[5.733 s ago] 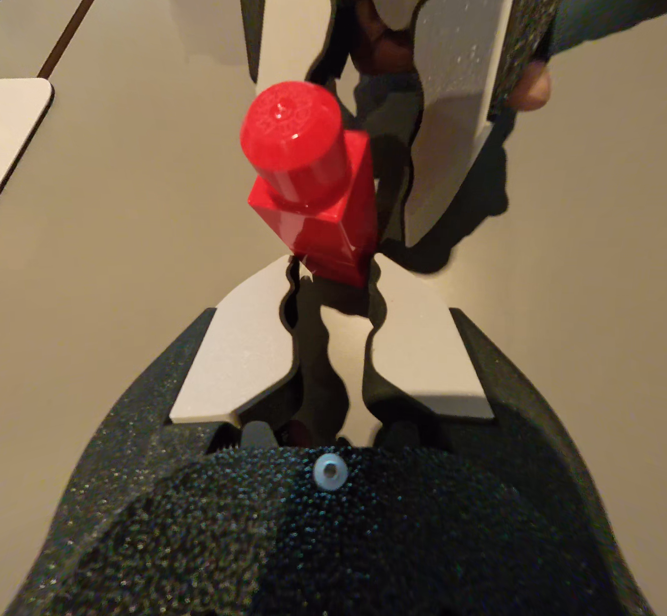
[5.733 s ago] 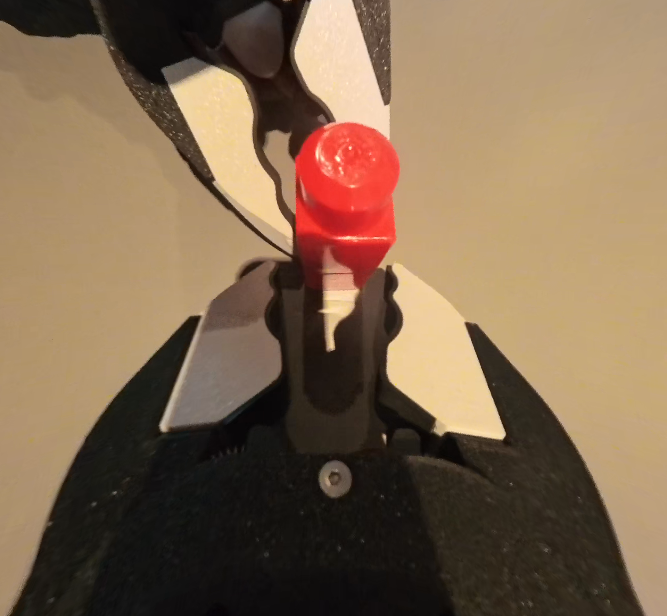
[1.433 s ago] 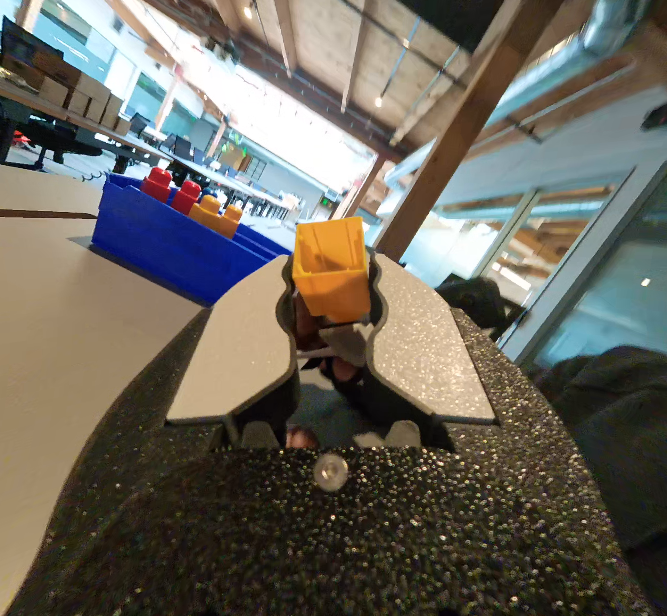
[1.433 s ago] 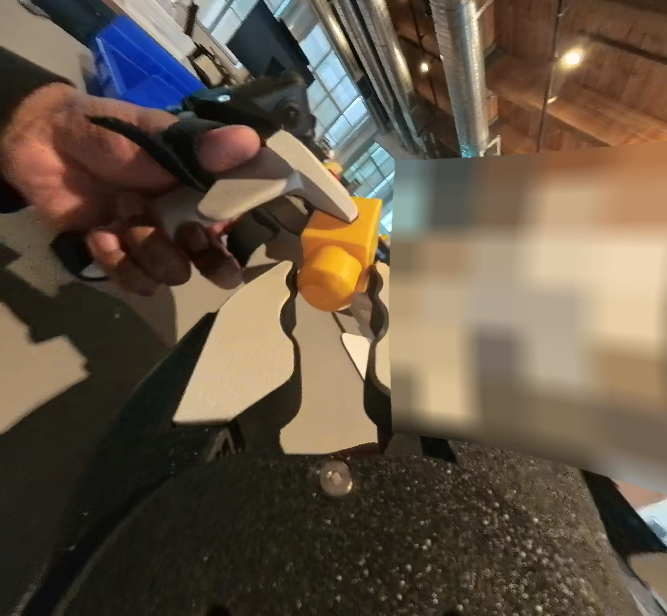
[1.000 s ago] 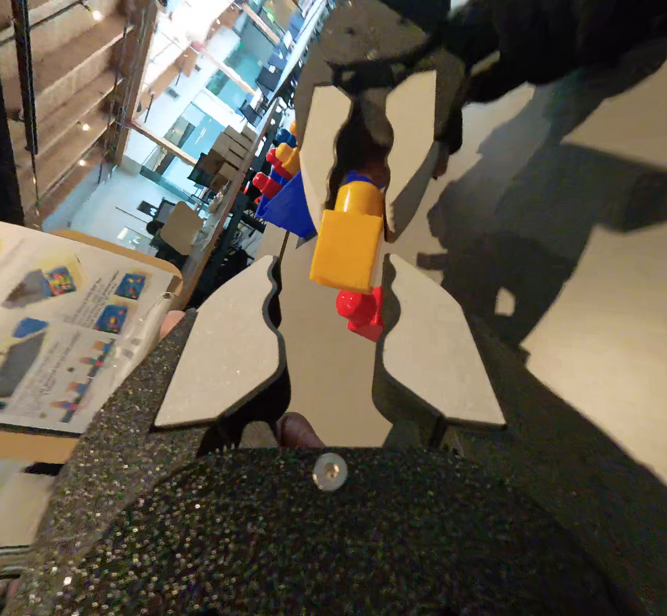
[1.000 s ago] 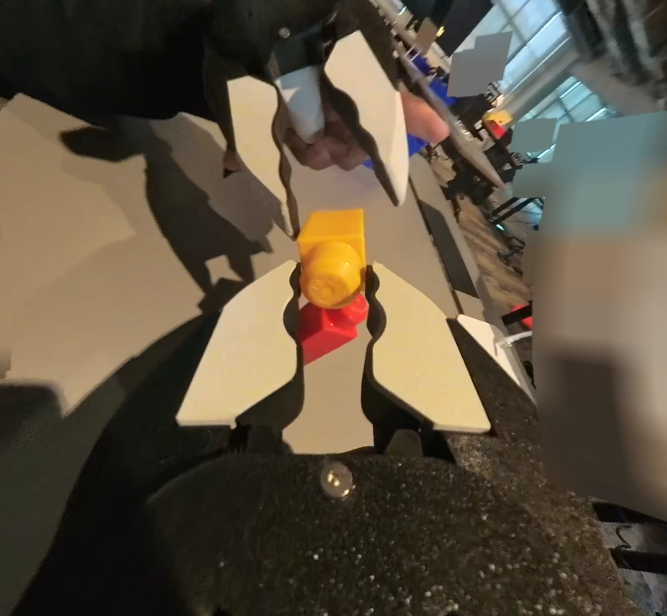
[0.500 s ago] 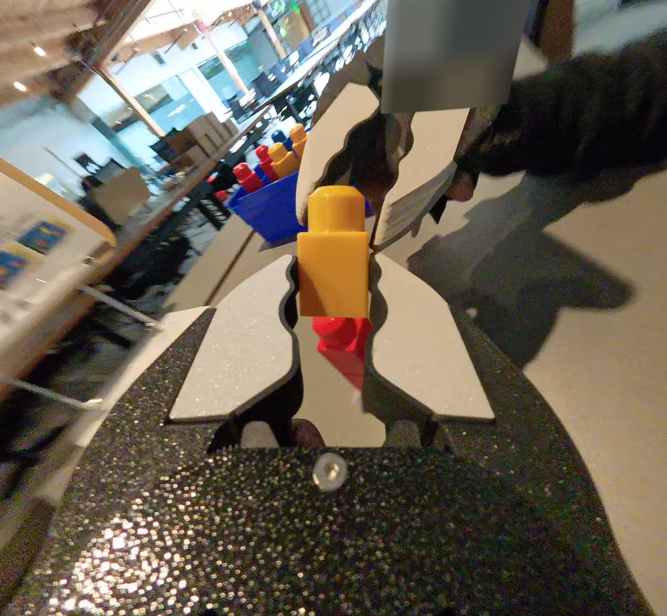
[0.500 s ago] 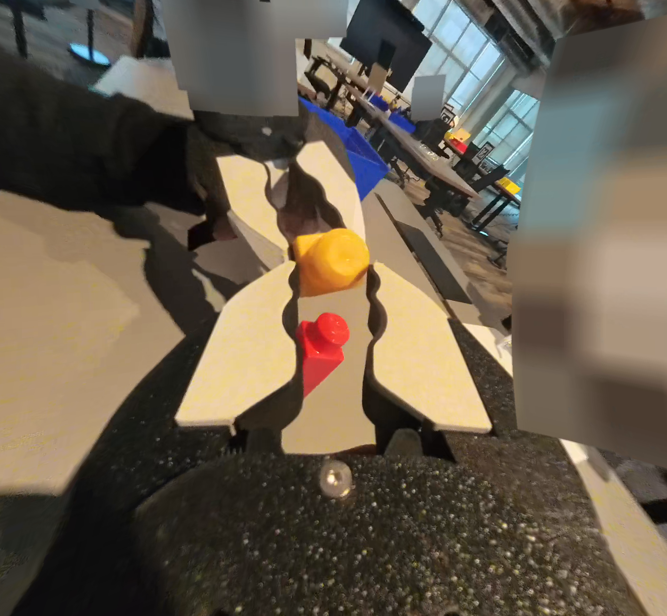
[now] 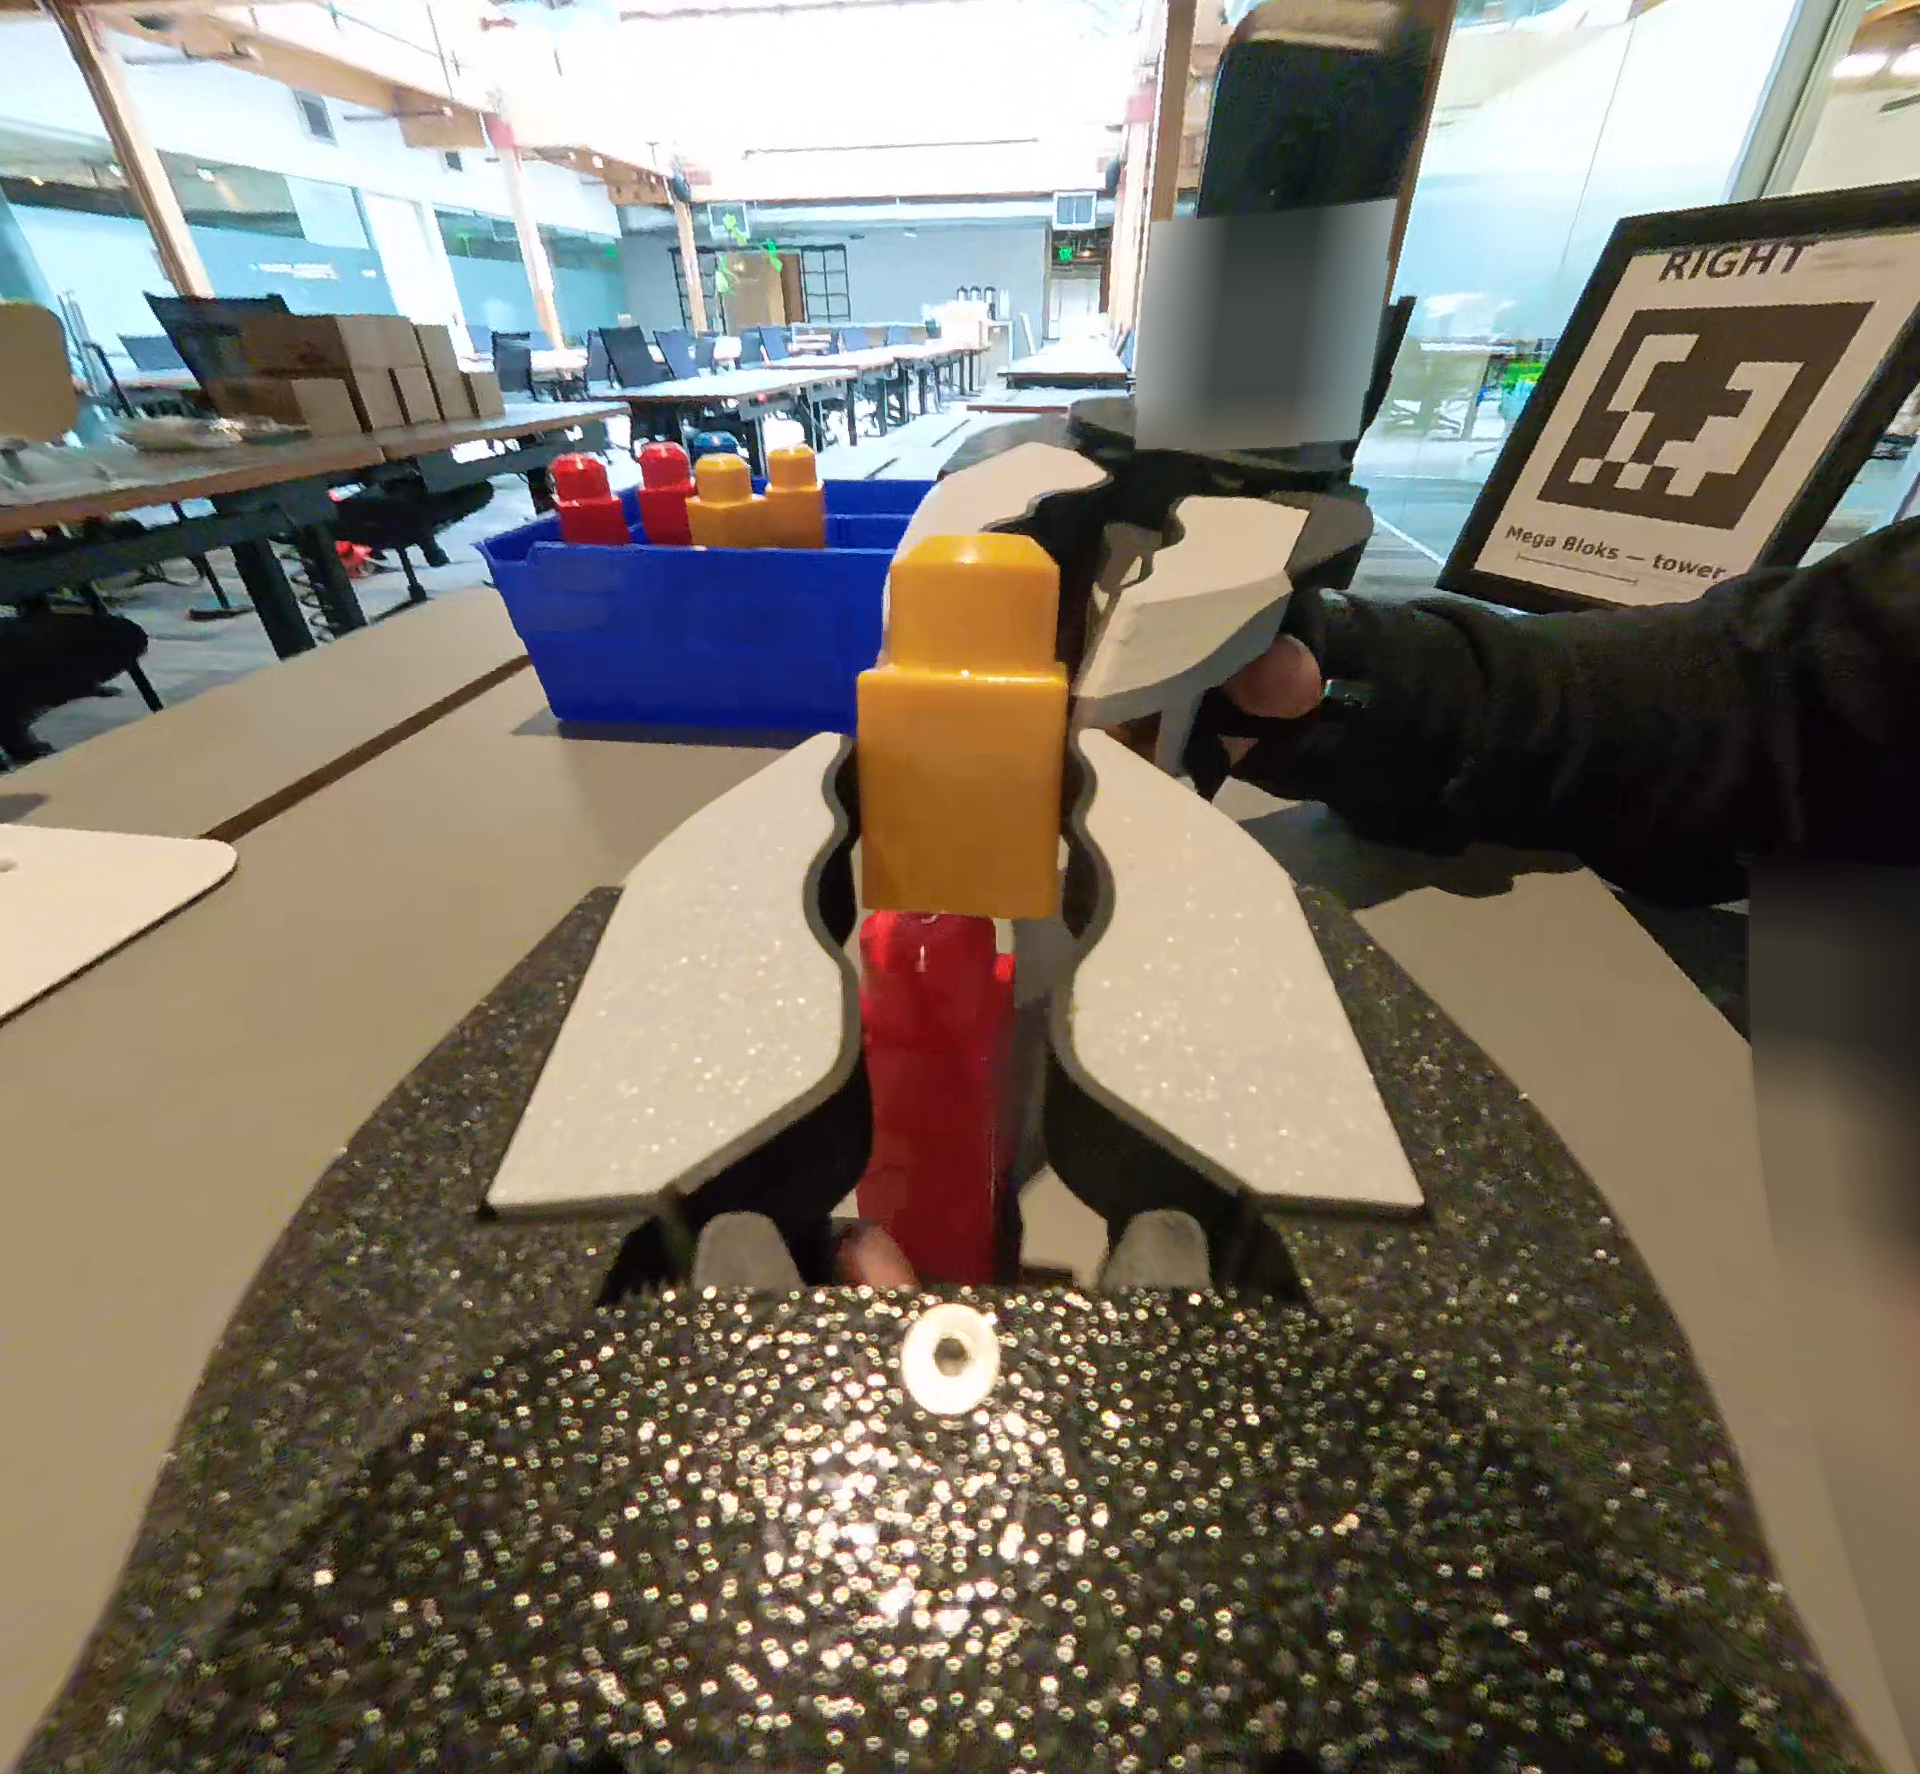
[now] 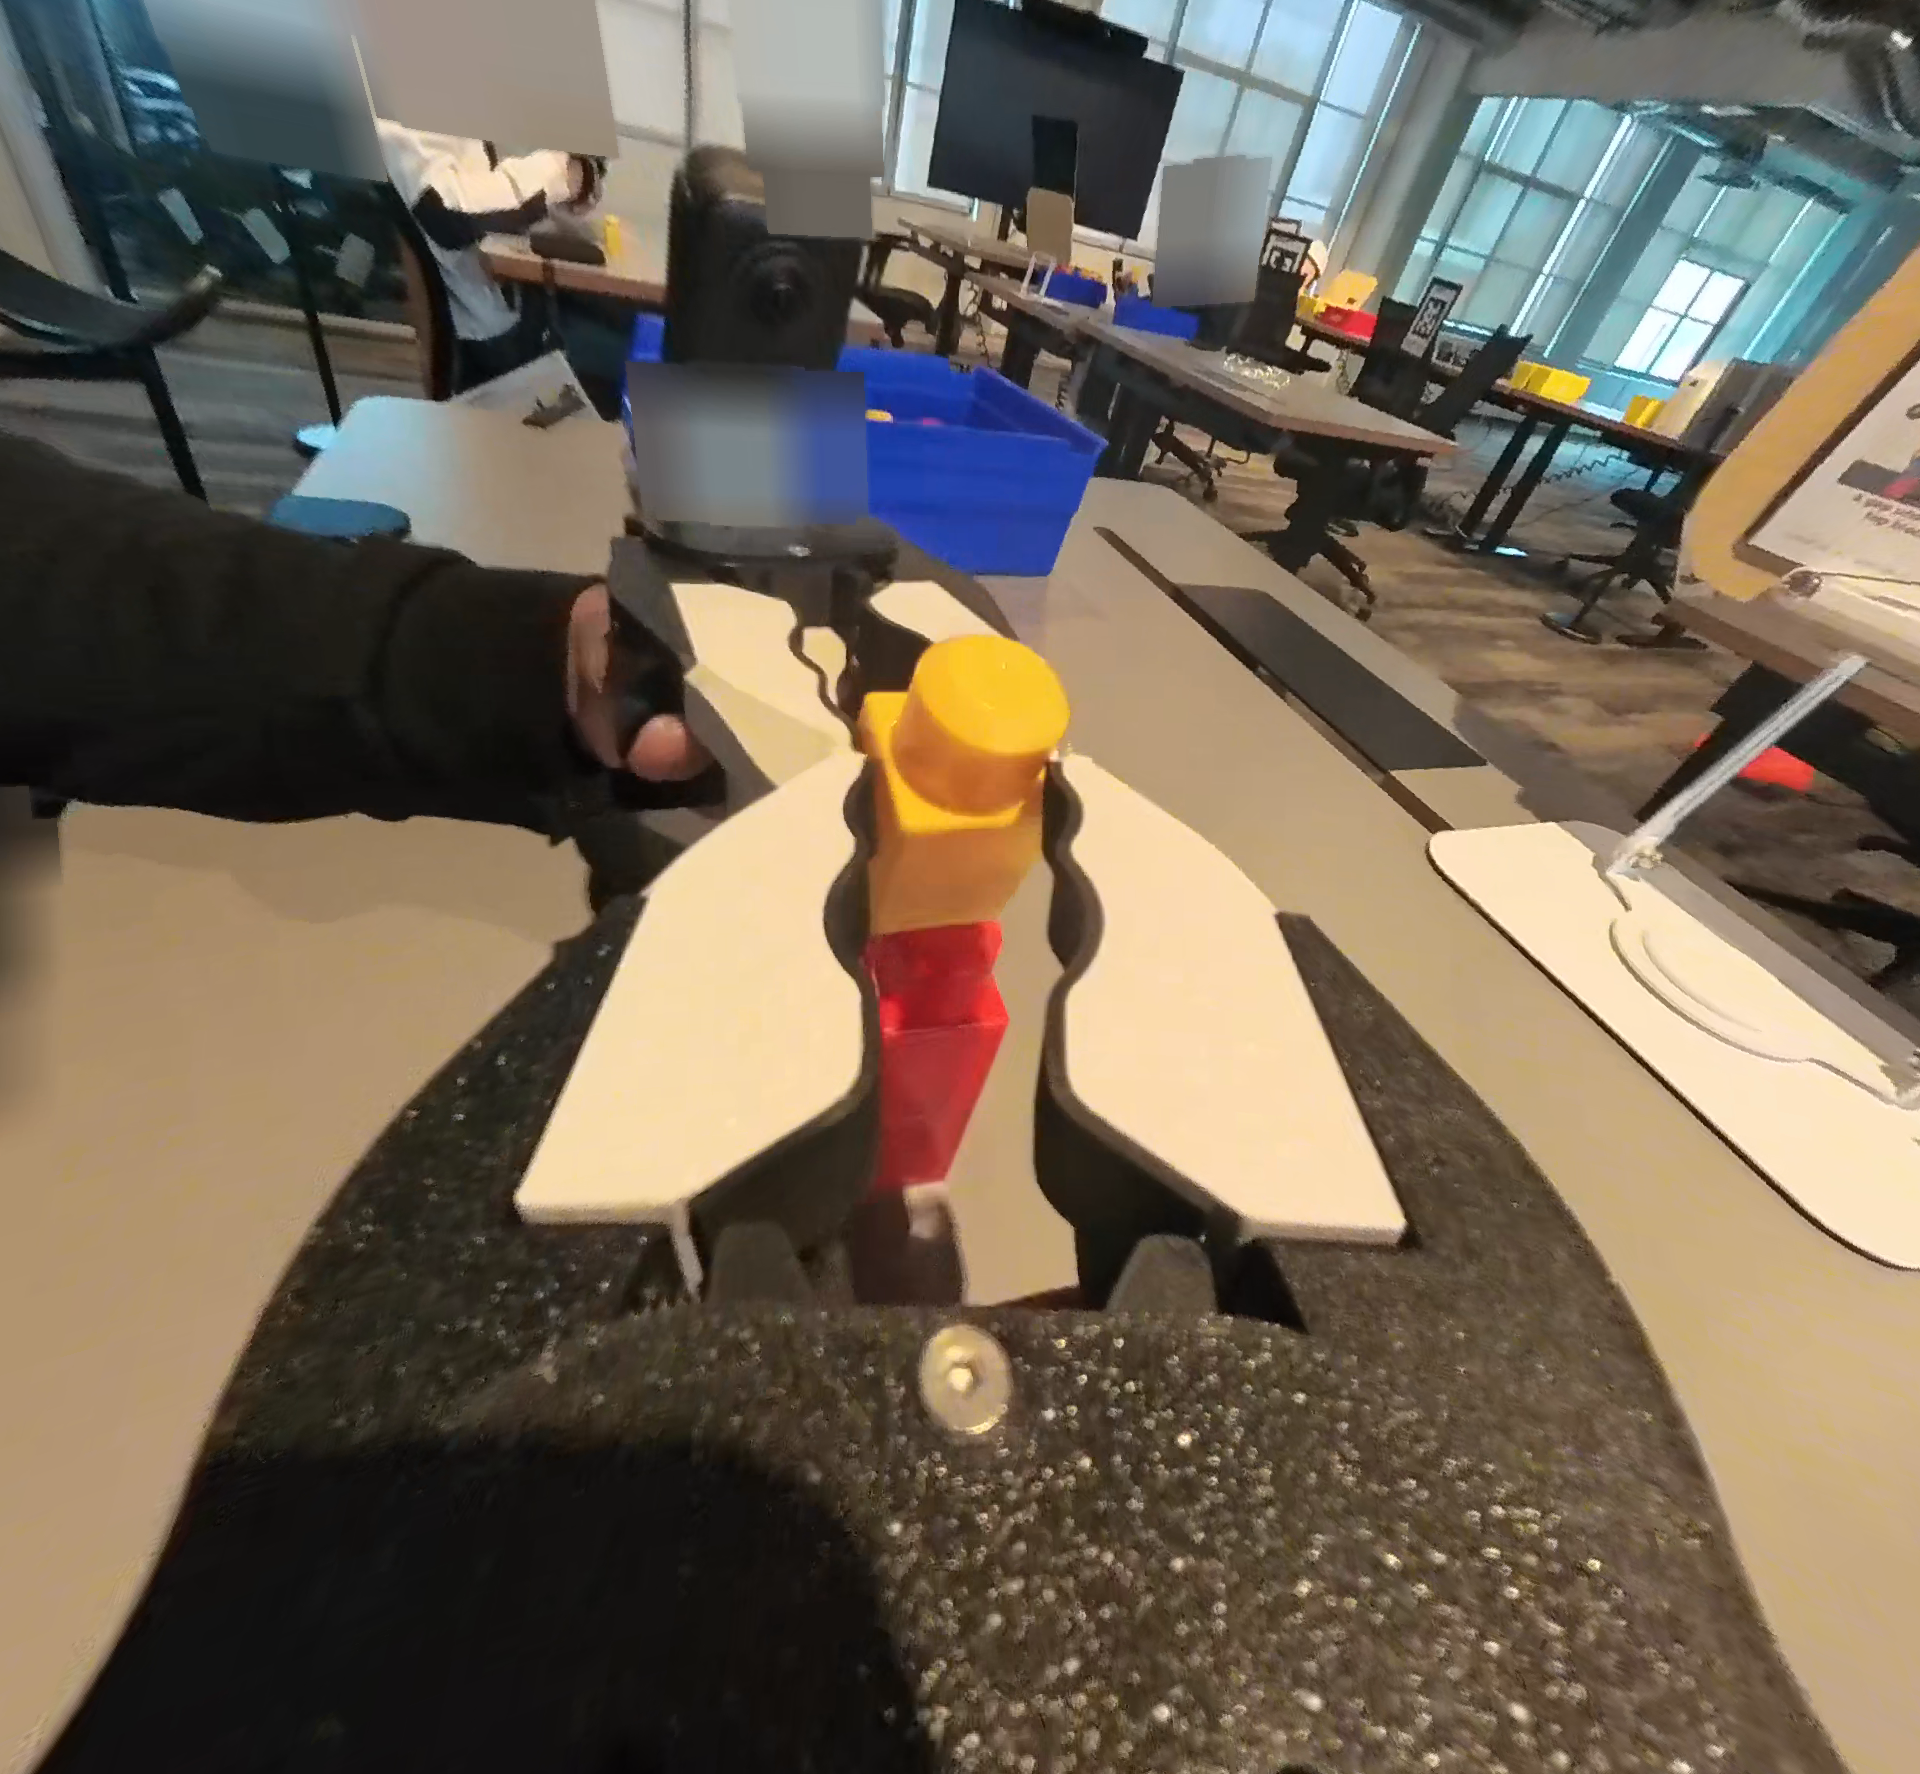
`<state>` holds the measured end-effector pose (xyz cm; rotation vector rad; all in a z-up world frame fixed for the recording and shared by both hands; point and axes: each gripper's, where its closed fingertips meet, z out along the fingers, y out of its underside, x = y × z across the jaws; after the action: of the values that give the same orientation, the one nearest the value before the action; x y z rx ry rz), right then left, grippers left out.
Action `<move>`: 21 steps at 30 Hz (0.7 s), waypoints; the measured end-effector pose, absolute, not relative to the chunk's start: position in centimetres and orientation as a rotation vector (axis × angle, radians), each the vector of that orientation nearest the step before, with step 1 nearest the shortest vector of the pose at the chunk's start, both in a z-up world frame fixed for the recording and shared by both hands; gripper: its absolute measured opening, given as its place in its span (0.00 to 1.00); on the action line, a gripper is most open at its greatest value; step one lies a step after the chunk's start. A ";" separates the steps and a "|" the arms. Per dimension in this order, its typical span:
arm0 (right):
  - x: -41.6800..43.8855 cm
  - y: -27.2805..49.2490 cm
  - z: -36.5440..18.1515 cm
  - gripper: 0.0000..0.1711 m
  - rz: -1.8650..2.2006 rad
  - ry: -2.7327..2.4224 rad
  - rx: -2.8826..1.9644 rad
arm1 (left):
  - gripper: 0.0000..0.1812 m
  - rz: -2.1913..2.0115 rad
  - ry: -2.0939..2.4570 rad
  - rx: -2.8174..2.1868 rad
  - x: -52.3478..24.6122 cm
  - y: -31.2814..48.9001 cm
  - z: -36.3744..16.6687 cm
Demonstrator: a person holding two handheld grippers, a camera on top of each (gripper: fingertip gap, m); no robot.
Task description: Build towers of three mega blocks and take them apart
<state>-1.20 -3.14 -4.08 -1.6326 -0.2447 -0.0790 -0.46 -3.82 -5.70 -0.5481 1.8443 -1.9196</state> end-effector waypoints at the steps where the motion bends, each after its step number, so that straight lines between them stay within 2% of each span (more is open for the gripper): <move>1: -1.1 -3.1 -4.3 0.18 -0.092 -0.248 -1.645 | 0.20 -1.926 1.856 -0.554 -0.4 -3.8 -6.0; 8: -0.3 -2.5 -6.1 0.18 -0.145 -0.240 -1.737 | 0.20 -1.807 1.976 -0.570 0.7 -3.8 -8.6; 21: -0.1 -2.4 -6.5 0.18 -0.050 -0.184 -1.747 | 0.20 -1.831 2.058 -0.674 0.6 -3.6 -9.4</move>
<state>-0.07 -2.42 -6.53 -1.7474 -0.1838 -0.0498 0.63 -3.58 -9.43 -0.6735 2.0581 -1.8306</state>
